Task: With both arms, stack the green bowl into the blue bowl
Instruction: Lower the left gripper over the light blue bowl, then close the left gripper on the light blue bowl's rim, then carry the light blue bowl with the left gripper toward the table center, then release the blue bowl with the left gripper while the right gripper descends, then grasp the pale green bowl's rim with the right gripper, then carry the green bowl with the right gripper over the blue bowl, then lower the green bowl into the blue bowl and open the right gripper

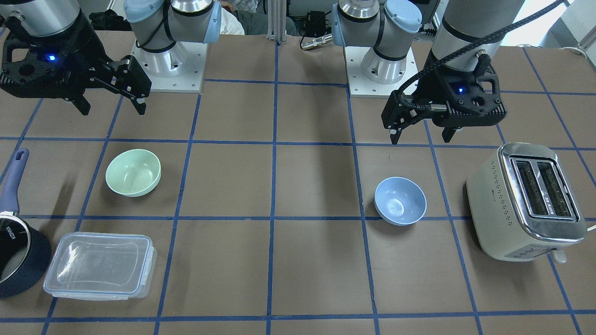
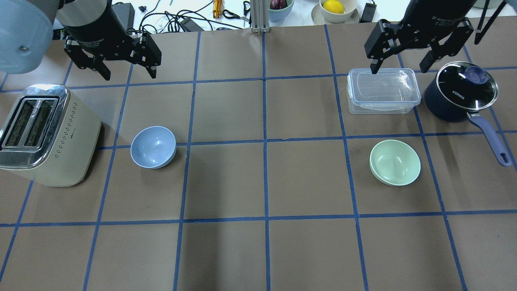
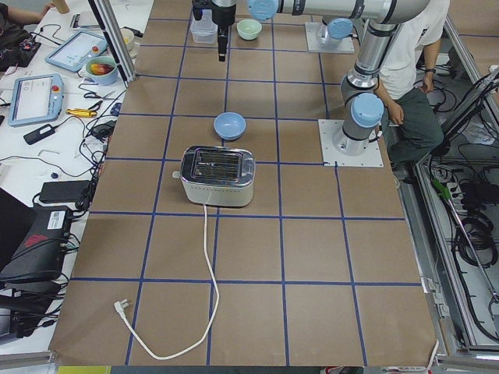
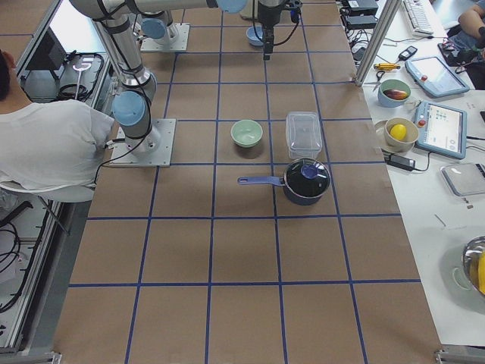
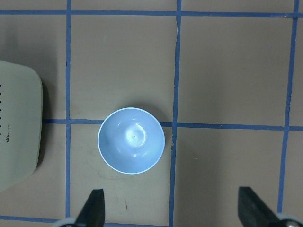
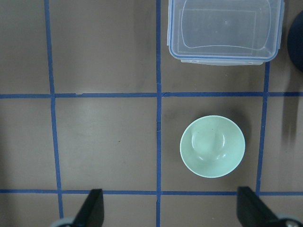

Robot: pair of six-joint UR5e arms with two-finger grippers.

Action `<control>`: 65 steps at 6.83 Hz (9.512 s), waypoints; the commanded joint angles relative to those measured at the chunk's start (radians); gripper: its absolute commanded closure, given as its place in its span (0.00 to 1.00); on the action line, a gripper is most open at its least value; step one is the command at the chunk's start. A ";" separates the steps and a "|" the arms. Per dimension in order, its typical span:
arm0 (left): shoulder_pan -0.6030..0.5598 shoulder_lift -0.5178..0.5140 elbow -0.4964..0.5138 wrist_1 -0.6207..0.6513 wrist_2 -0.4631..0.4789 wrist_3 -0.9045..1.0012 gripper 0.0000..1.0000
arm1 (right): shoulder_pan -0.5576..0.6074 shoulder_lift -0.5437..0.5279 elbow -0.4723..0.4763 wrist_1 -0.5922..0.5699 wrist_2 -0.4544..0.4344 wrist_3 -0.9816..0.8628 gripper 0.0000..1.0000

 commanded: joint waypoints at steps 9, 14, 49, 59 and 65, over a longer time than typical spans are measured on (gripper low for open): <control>0.002 -0.187 -0.433 0.477 0.008 0.008 0.00 | -0.001 0.000 0.000 0.000 0.000 -0.003 0.00; -0.003 -0.283 -0.471 0.559 0.045 -0.005 1.00 | 0.001 0.000 0.002 0.000 0.001 -0.003 0.00; -0.009 -0.030 -0.003 -0.010 -0.007 -0.031 0.00 | -0.347 0.126 0.643 -0.664 0.056 -0.266 1.00; -0.012 -0.023 -0.031 0.016 -0.007 -0.038 0.00 | 0.265 0.251 0.385 -0.594 0.198 0.514 1.00; -0.014 -0.023 -0.038 0.027 -0.009 -0.044 0.00 | 0.265 0.308 0.382 -0.663 0.198 0.514 0.14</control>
